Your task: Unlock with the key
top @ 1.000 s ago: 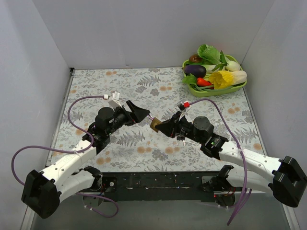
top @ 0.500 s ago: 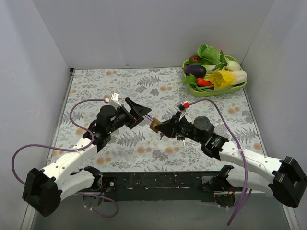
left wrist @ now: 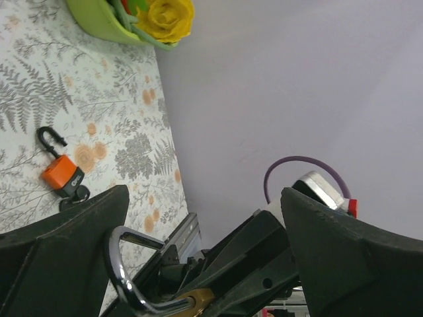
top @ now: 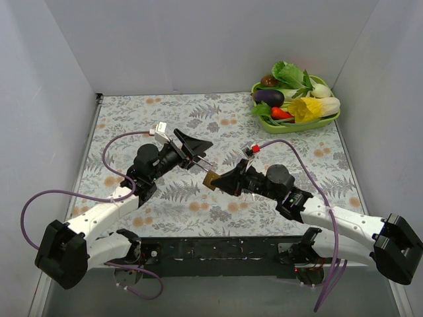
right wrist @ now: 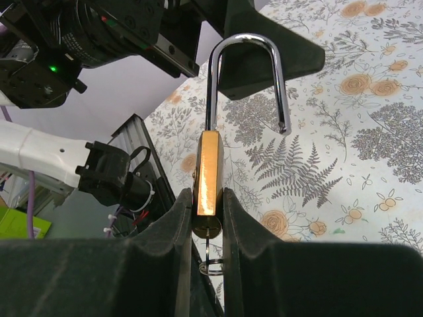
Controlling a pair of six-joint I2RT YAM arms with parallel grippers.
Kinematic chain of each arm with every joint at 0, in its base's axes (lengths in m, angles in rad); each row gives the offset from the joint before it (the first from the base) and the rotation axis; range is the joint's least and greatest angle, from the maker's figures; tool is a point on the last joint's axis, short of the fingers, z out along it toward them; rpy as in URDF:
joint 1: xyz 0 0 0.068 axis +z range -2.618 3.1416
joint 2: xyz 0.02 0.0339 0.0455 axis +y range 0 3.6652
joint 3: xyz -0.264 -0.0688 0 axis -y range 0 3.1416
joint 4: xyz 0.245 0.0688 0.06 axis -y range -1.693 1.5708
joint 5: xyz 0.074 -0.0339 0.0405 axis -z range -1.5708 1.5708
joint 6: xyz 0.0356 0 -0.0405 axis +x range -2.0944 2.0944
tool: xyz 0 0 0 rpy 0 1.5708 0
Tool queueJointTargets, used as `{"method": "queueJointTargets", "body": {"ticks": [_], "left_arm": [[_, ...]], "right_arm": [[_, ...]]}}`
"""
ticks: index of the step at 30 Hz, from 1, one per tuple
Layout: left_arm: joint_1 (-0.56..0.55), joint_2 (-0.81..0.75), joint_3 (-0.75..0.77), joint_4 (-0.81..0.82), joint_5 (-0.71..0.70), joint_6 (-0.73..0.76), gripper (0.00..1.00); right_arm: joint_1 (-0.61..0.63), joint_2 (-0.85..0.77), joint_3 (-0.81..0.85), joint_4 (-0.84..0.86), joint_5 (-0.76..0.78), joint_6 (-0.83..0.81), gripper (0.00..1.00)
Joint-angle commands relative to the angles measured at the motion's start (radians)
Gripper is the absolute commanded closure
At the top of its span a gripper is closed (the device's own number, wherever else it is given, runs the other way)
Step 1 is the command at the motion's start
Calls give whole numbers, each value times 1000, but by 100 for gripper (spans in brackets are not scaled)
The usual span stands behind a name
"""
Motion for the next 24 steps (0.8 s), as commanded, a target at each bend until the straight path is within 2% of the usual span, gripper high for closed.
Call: {"method": "queueJointTargets", "body": {"ticks": [1,7,11,17,22,24], "left_arm": [[0,4,-7,183,68,-9,2],[1,10,-55,340,116,-39,2],[1,-15,-69,378,169,1,2],[19,-140,-27,121,111,179,2],[56,-208,29,-138,7,251,2],[59,-235,36,-192,-25,254,2]], "right_arm": [[5,0,-6,147,-12,30,99],[5,15,-18,179,-18,53,99],[3,-9,-27,179,0,55,99],[5,-68,-18,140,29,44,99],[3,-92,-19,148,31,58,99],[3,-95,-21,148,39,58,99]]}}
